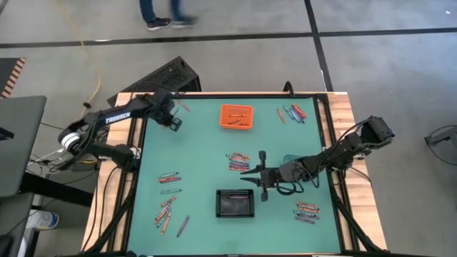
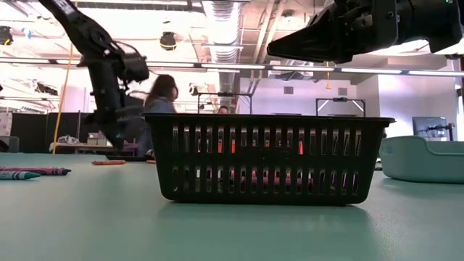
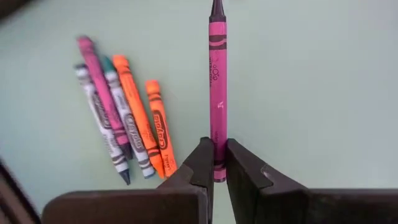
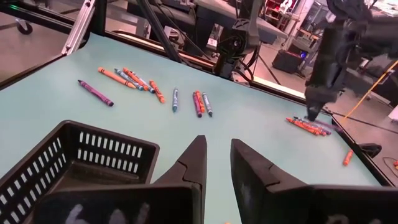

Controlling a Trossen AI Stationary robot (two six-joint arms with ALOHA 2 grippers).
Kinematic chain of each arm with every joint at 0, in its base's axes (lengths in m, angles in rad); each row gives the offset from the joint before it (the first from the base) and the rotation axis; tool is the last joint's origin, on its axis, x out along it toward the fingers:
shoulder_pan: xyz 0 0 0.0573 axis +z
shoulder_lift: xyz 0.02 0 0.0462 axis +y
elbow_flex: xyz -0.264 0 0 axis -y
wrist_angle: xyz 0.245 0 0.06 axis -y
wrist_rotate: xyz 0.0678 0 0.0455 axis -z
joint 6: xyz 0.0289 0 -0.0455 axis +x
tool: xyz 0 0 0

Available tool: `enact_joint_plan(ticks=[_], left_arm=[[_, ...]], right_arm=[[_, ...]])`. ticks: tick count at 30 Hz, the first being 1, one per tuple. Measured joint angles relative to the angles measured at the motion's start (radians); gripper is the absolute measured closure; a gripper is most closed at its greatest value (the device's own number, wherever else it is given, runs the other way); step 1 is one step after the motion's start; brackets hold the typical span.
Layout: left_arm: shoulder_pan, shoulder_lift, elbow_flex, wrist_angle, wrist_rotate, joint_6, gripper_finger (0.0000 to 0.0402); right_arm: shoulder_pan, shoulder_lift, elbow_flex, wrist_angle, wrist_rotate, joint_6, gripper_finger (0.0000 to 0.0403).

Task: Sort crayons
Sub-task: Put the purple crayon into the black bin

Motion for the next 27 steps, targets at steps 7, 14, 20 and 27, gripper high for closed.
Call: enact_joint_plan(ticks=[7,14,20,27], left_arm=[[-0.159,-0.134,-0.031,0.014,0.214,-0.092,0.0386],[-0.617,-0.12,-0.169,0.461,0.381,-0.306,0.0386],[-0.925,-0.019,-0.161,0.836,0.344,-0.366,0.0386],[-1.096,0.191,-0.02,0.874,0.313,-0.35,0.0386]], right_arm=[[0.0,0.0,0.0,0.0,0.0,0.0,0.0333],[0.0,0.0,0.0,-0.001,0.0,0.0,0.0333],[0.0,0.0,0.0,0.0,0.0,-0.001,0.0333],[0.0,0.0,0.0,0.003,0.0,-0.009,0.0333]])
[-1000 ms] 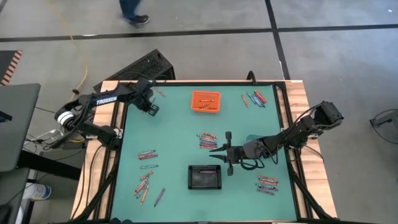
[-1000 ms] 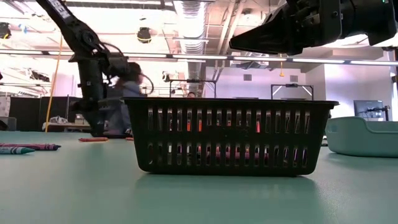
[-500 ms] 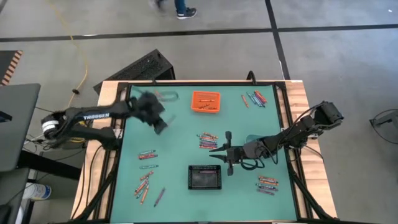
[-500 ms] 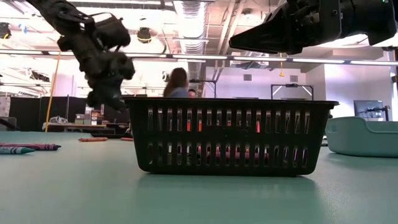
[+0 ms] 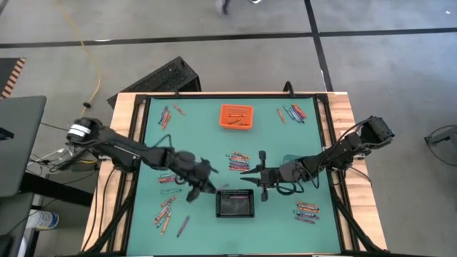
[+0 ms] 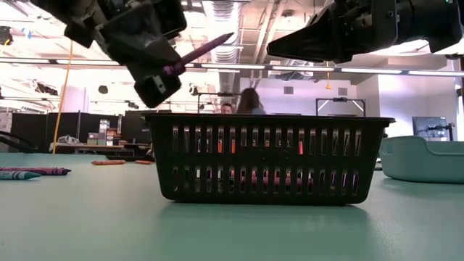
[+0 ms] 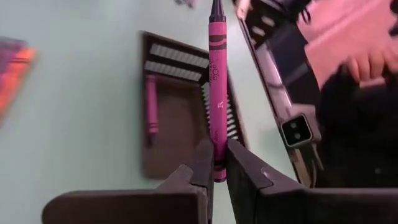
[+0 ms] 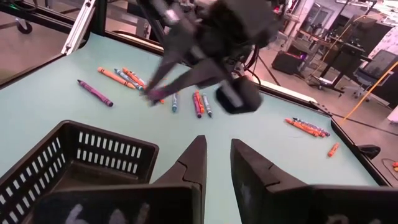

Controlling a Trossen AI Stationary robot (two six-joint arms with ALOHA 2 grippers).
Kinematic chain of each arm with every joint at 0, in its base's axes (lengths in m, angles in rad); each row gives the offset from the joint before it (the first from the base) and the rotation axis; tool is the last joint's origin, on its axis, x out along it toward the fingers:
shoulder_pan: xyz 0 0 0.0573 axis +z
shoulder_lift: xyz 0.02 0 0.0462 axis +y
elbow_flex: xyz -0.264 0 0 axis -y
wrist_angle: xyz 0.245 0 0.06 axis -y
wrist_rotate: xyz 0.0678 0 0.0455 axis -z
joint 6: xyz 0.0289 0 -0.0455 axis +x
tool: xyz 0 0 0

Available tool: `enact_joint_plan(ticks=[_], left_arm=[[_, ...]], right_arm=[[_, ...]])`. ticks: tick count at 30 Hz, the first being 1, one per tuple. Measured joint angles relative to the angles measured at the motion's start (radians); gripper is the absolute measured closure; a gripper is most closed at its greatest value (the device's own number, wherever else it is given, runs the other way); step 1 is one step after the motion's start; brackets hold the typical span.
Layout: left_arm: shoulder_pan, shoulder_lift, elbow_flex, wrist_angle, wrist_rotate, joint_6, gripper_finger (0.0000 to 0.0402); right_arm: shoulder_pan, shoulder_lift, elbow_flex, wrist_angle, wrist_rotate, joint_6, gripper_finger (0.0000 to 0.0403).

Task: Sort crayons
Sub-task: Put the purple crayon into the black bin, then put the orange crayon into the orange bin

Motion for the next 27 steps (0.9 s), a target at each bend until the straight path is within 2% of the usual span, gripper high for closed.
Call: enact_joint_plan(ticks=[4,9,13,22,27], left_arm=[[-0.028,0.13,0.117,-0.046,0.047,0.037,0.0386],[-0.032,0.25,0.265,-0.226,0.106,0.115,0.0385],[-0.032,0.303,0.339,-0.3,0.097,0.125,0.0376],[-0.031,0.288,0.364,-0.306,0.09,0.157,0.0313],[-0.013,0.202,0.364,-0.47,0.06,0.175,0.0293]], right_arm=[[0.0,0.0,0.0,-0.002,0.0,-0.001,0.0333],[0.0,0.0,0.0,-0.003,0.0,-0.002,0.0333],[0.0,0.0,0.0,-0.003,0.0,-0.002,0.0333],[0.0,0.0,0.0,-0.005,0.0,-0.002,0.0333],[0.0,0.0,0.0,-0.004,0.0,-0.001,0.0333]])
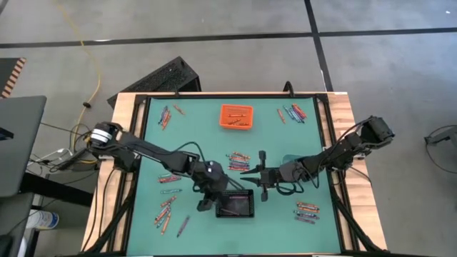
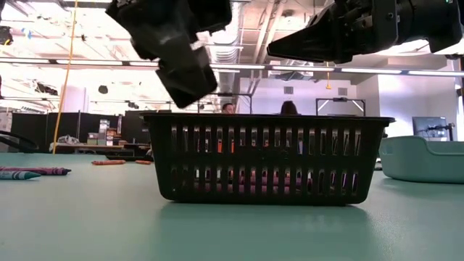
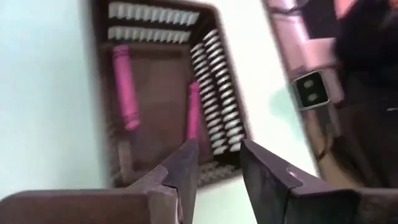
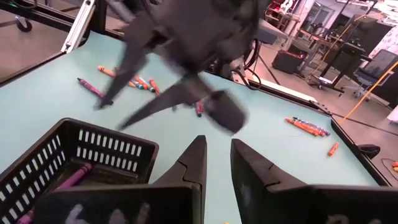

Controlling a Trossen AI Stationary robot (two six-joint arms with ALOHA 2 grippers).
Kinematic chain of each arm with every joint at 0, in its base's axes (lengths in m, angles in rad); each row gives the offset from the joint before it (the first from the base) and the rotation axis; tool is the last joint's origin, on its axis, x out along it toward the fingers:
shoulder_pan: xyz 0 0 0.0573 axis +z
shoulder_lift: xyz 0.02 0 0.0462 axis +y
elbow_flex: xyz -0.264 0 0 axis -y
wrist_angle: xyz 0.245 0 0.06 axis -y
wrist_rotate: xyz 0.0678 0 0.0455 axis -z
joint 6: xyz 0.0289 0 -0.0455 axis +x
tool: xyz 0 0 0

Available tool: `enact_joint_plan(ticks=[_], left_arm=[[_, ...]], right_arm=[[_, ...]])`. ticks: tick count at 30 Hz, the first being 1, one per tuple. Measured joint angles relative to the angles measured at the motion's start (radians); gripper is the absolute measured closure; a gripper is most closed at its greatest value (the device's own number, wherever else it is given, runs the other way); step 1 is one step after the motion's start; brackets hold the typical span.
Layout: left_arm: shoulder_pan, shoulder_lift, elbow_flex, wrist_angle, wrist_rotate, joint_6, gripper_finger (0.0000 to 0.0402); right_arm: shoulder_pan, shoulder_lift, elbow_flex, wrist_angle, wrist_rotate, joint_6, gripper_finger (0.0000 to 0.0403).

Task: Sort crayons
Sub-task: Put the orange crayon into the orange bin

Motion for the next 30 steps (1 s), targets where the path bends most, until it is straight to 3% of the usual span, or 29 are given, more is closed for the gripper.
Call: enact_joint_plan(ticks=[6,10,15,17,19,26,30], left_arm=[[-0.001,-0.184,-0.019,-0.16,-0.317,0.143,0.0301],[-0.012,-0.314,-0.111,-0.113,-0.474,0.219,0.0305],[-0.014,-0.447,-0.341,0.153,-0.491,0.323,0.0306],[-0.014,-0.483,-0.427,0.269,-0.473,0.357,0.0306],[-0.014,-0.519,-0.506,0.361,-0.443,0.391,0.0306],[-0.015,-0.543,-0.713,0.56,-0.406,0.513,0.0306],[-0.014,-0.543,-0.793,0.63,-0.402,0.571,0.0306]], right_arm=[[-0.007,0.0,0.0,0.001,0.035,0.049,0.0333],[-0.033,0.0,0.0,-0.044,0.205,0.191,0.0333],[-0.095,-0.06,0.013,-0.289,0.516,0.219,0.0333],[-0.151,-0.104,0.033,-0.419,0.572,0.251,0.0333],[-0.238,-0.163,0.066,-0.579,0.521,0.338,0.0333],[-0.659,-0.26,0.227,-1.103,0.075,0.657,0.0333],[-0.864,-0.23,0.251,-1.218,-0.108,0.746,0.0332]])
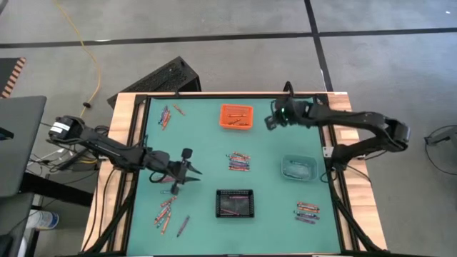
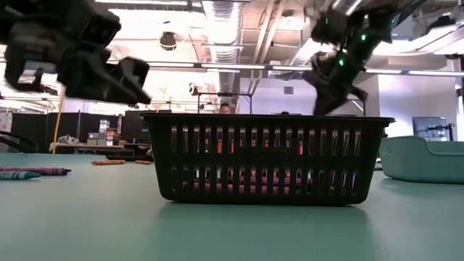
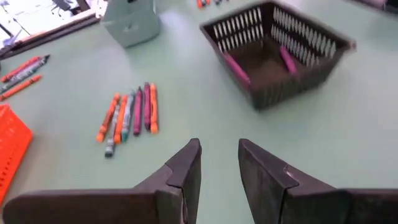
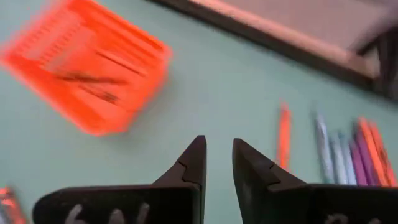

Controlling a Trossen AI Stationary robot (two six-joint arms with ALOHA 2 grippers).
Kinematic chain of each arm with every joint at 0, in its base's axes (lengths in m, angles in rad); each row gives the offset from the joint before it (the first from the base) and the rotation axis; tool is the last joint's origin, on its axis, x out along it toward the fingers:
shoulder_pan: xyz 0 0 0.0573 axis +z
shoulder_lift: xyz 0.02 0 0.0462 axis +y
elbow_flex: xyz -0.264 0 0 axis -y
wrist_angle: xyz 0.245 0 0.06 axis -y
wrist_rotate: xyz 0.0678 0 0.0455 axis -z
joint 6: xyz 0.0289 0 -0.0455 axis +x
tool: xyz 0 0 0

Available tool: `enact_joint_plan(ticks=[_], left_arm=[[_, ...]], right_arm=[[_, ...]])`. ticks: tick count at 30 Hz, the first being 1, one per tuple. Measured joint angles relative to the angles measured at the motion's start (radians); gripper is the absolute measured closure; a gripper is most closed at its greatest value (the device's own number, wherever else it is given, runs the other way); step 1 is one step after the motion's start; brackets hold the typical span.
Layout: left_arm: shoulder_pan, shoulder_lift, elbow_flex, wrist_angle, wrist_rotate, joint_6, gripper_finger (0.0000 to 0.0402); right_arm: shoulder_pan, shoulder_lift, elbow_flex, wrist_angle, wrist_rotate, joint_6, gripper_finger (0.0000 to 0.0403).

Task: Sort crayons
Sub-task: Put the orange crayon into the orange bin

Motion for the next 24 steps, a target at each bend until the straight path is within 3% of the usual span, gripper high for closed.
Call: enact_joint_plan(ticks=[6,9,16,20,24], left_arm=[[0.003,0.0,-0.117,0.188,0.1,0.048,0.0306],[0.008,-0.033,-0.133,0.222,0.082,0.052,0.0306],[0.011,-0.225,-0.135,0.028,-0.111,0.038,0.0306],[0.011,-0.346,-0.135,-0.041,-0.093,0.033,0.0306],[0.011,-0.384,-0.14,-0.075,-0.056,0.025,0.0306]], right_arm=[[-0.131,0.105,0.019,0.024,-0.104,0.066,0.0314],[-0.164,0.165,0.045,0.01,-0.123,0.059,0.0298],[-0.191,0.316,0.158,-0.092,-0.121,0.015,0.0243],[-0.197,0.373,0.214,-0.187,-0.081,-0.057,0.0224],[-0.21,0.4,0.217,-0.212,-0.08,-0.125,0.0222]])
